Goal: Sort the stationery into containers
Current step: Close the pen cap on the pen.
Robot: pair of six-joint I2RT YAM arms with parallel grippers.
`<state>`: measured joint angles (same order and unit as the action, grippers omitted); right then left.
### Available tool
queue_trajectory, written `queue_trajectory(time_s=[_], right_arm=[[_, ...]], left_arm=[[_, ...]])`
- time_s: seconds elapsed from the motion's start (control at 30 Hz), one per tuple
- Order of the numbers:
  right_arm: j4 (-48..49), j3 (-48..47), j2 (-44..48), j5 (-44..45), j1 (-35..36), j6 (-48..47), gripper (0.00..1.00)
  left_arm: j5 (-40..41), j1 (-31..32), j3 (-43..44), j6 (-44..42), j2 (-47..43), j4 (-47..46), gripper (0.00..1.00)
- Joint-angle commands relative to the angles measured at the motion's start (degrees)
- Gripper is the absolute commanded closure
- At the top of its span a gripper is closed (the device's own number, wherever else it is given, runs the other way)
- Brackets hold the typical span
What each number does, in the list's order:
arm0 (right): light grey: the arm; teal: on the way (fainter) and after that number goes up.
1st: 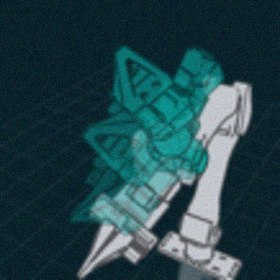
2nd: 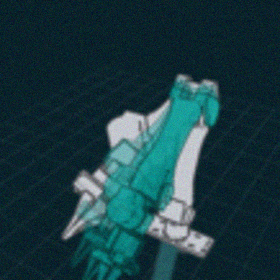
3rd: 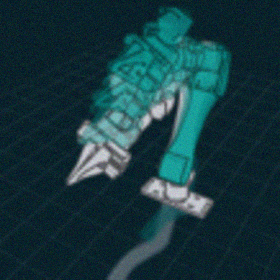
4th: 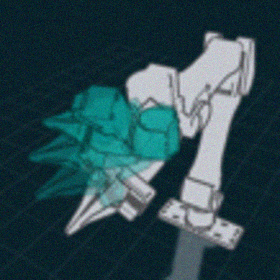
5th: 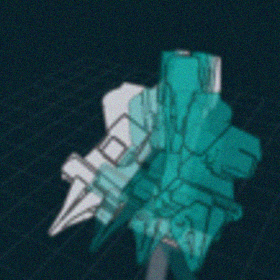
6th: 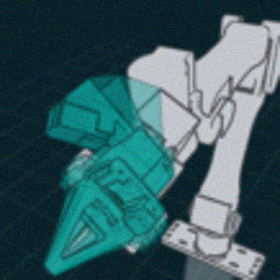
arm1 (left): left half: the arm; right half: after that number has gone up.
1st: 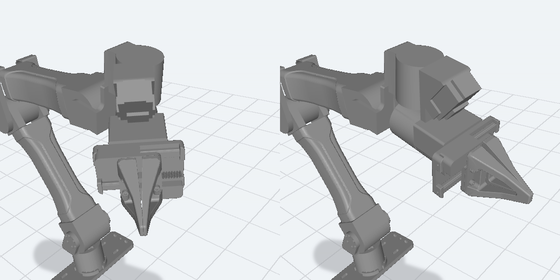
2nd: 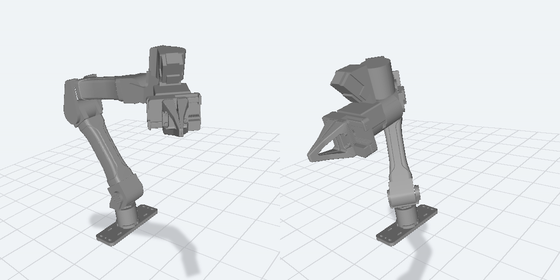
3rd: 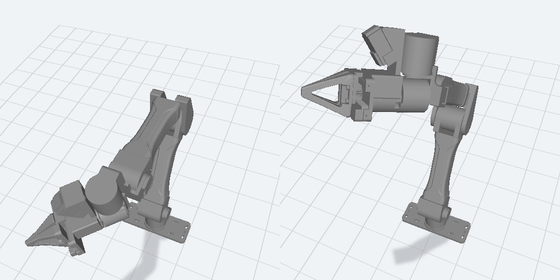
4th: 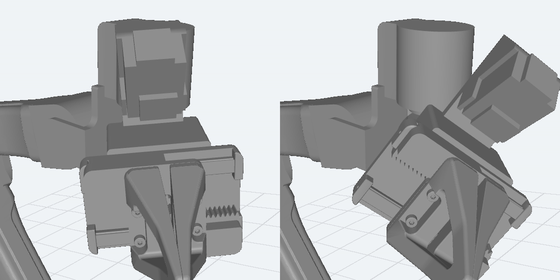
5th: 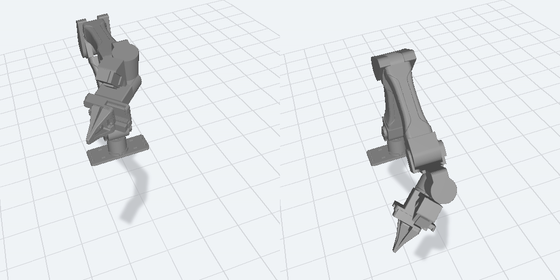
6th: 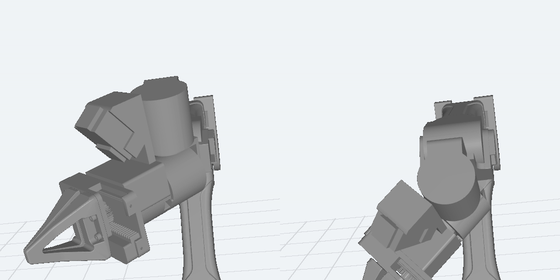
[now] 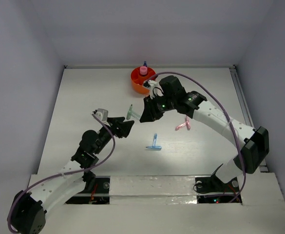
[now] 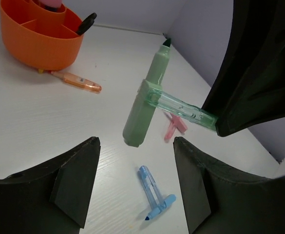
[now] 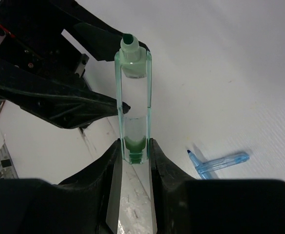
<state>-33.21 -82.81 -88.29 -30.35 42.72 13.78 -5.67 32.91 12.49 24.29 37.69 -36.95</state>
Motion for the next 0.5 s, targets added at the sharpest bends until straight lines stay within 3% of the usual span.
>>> queue_trajectory(time_s=[0.0, 0.17, 0.47], right_arm=[[-0.54, -2.80, -0.13, -3.40, -0.36, 0.98, 1.00], [-0.10, -2.19, -0.13, -4.81, -0.36, 1.25, 1.00], [1.31, -0.69, 0.22, -6.39, -0.97, 2.04, 1.00]], left_arm=[[2.68, 2.07, 3.15, -3.63, 1.33, -5.50, 0.42], [3.74, 2.60, 4.38, -4.17, 4.40, -6.64, 0.47], [3.47, 3.65, 4.91, -4.26, 5.02, -7.17, 0.82]])
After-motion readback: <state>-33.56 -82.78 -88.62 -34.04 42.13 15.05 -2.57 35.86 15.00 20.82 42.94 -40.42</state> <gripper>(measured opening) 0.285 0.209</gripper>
